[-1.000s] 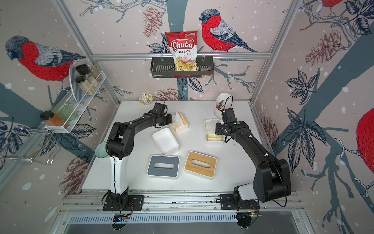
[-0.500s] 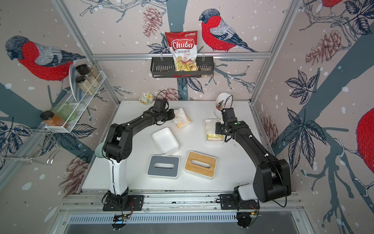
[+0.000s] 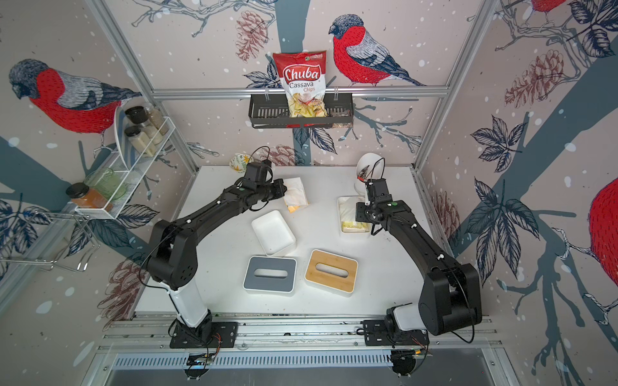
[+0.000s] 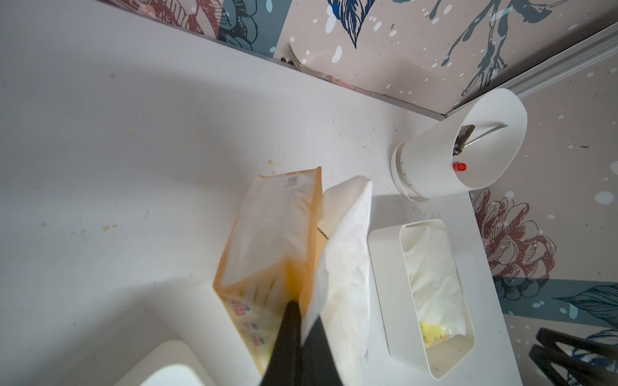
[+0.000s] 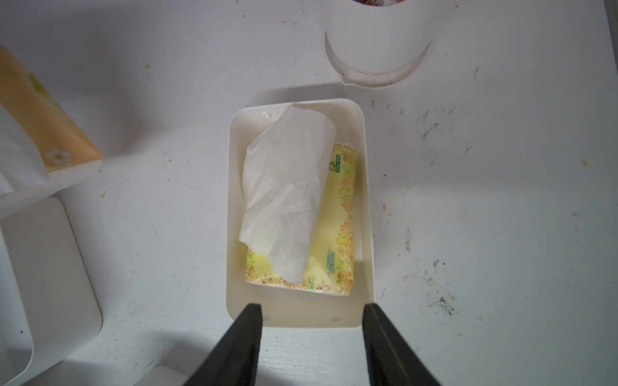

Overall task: Put the tissue paper into the tissue box
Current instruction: Pick up the paper towel from the center of the board, then place the paper towel in the tissue box.

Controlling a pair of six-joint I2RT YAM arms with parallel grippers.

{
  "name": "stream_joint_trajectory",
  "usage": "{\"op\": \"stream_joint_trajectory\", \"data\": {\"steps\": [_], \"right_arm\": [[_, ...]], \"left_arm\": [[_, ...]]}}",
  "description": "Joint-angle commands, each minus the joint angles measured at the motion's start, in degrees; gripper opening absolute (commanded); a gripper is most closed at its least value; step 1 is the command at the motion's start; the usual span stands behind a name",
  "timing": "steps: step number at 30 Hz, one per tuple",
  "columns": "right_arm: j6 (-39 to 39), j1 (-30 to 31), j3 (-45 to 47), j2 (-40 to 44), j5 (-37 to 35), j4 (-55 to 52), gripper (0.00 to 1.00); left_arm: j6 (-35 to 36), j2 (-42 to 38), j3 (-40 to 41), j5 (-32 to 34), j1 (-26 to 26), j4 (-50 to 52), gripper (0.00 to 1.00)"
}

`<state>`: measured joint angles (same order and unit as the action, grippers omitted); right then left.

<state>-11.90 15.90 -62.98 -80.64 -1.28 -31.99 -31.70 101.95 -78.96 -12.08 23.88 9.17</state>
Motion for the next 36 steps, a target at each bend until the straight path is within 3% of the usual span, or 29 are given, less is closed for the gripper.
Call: {"op": "stream_joint_trajectory", "data": {"steps": [1,8,17,36], "right_arm": [[0.0,0.2,0.1,0.0,0.5,0.7,0.54],[-0.1,0.7,0.4,0.1,0.5,1.0,0.54],[-0.3,1.5,0.5,-0.2,0.1,0.7,0.54],[-0.5,2.4,0.8,-0.3,-0.8,0.4,0.54]], "left_arm": [[-1.8,-5.0,4.1,-0.7,0.3,-4.1,0.00],[-5.1,-18.3,17.6,-1.2,0.5,-8.1,0.00],[-7.0,-29.2,27.6,-0.6,0.5,-8.5,0.00],[-9.0,-31.7,38.4,-1.2,0.5,-12.2,0.00]]}}
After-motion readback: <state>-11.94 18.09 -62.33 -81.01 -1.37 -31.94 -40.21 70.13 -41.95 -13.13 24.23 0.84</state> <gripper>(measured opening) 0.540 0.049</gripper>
